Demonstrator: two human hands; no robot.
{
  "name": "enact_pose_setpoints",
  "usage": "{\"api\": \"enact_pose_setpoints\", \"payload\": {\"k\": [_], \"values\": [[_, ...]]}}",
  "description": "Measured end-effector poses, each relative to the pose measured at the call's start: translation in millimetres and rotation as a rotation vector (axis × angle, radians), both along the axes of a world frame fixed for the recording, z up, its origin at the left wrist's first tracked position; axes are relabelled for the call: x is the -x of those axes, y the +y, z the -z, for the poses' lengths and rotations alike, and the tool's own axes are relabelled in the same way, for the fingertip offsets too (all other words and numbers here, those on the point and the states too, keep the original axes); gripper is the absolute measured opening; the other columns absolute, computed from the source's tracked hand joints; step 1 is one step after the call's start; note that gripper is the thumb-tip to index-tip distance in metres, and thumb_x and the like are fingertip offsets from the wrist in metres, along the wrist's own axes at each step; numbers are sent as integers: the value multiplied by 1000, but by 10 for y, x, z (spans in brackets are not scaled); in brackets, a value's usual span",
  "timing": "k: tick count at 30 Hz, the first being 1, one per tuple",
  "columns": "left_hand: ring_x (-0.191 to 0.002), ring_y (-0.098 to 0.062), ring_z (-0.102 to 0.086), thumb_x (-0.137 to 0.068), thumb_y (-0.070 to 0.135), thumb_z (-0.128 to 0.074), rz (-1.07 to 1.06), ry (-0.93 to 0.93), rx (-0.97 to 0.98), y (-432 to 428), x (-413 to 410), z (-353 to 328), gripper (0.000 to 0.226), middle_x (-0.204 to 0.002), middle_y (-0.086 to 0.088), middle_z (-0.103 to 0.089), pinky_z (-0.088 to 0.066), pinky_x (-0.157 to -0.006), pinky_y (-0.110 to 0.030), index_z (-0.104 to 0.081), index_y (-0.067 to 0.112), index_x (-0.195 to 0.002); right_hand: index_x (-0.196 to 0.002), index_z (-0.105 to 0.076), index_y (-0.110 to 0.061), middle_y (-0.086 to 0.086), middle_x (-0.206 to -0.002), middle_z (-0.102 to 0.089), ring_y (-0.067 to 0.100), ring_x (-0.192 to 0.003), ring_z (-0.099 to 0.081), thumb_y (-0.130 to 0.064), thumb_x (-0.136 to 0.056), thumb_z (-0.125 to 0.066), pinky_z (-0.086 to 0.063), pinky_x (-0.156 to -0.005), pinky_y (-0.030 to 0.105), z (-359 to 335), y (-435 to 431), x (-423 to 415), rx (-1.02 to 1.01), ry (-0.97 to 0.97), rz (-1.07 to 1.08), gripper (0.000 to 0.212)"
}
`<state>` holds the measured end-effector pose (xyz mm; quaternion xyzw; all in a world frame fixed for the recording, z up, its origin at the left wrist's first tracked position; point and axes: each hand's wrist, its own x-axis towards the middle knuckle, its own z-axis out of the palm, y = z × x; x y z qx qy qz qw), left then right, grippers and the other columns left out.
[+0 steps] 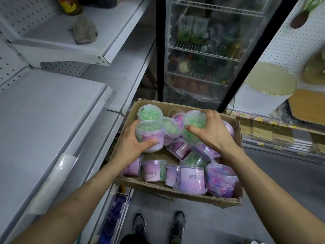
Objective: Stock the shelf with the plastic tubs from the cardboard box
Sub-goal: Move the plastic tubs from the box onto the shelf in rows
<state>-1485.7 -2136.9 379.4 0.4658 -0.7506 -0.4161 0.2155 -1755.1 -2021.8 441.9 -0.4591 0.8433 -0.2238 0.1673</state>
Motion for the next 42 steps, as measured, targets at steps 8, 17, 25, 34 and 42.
{"api": "enact_pose_setpoints", "payload": {"k": [8,17,25,34,42], "values": [[-128,-12,-52,-65,71,-82,-17,-21,-13,-31,15,-17,96,-142,14,-51,-52,-104,-46,-35,47,-145,-147,-49,-11,12,-141,-42,35,-130,-53,-78,-74,-74,-44,-111,43,266,-78,134,-60,-26,39,103],[-127,-7,-49,-70,61,-86,-38,-31,-13,-1,41,8,97,-144,12,-49,-46,-101,-31,-36,39,-150,-150,-48,-16,9,-151,-47,26,-140,-45,-78,-74,-75,-40,-113,39,526,-205,325,7,-64,29,102],[-130,-11,-51,-64,70,-82,-31,-44,-37,-4,13,18,100,-147,10,-50,-48,-105,-38,-35,43,-149,-162,-26,-20,1,-155,-29,12,-137,-33,-34,-68,-98,-29,-111,24,662,-155,635,-34,-315,-96,119],[-128,-11,-51,-67,60,-89,-105,-60,-41,39,-62,23,103,-149,9,-50,-49,-102,-36,-36,38,-153,-152,-36,-26,-7,-129,-61,8,-114,-63,-24,-71,-96,-59,-94,30,785,-128,763,87,-589,-28,101],[-107,10,-61,-72,44,-91,-226,56,-86,215,-193,-158,73,-124,23,-63,-55,-86,-20,-50,53,-131,-141,-48,-26,-3,-127,-63,18,-115,-67,-18,-78,-91,-62,-89,34,645,-98,762,275,-890,18,77]]}}
